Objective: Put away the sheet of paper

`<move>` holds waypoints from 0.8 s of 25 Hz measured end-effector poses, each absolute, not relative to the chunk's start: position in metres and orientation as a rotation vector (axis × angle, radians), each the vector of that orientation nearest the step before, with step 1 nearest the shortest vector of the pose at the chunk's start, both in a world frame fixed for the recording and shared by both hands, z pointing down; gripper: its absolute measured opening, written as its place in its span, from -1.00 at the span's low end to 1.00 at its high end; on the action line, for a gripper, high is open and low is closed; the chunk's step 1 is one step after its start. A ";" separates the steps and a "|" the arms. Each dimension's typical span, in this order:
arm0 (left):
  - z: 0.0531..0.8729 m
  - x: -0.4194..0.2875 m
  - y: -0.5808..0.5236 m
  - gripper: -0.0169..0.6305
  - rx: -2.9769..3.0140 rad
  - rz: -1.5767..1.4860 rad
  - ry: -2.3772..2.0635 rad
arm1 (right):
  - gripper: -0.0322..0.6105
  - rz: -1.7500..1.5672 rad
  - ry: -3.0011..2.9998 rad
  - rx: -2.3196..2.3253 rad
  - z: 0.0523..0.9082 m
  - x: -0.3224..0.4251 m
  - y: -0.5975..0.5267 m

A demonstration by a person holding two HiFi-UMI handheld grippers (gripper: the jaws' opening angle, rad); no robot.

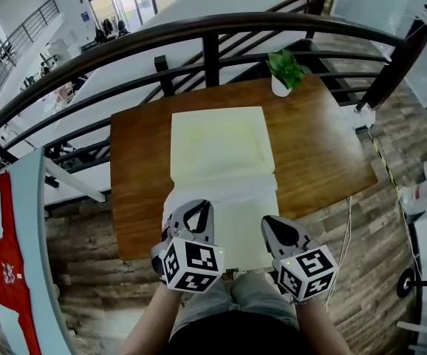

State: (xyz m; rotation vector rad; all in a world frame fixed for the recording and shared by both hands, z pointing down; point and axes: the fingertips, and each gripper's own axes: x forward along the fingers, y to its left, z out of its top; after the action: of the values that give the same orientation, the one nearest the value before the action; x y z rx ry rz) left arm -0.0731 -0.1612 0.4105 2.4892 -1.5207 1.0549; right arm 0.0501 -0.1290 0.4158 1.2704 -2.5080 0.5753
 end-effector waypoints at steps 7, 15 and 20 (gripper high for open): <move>0.427 -0.062 -0.168 -0.85 2.484 1.105 -1.482 | -0.81 0.590 -2.501 1.218 0.426 0.055 -0.140; 0.444 -0.060 -0.168 -0.85 2.433 1.156 -1.457 | -0.81 0.621 -2.481 1.183 0.435 0.063 -0.144; 0.456 -0.056 -0.168 -0.85 2.412 1.181 -1.422 | -0.81 0.643 -2.475 1.168 0.440 0.066 -0.145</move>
State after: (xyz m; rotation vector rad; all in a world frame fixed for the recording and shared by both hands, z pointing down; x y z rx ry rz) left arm -0.0558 -0.1678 0.4563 2.4121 -1.4216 1.1813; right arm 0.0662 -0.1448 0.4403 1.1685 -2.4751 0.6428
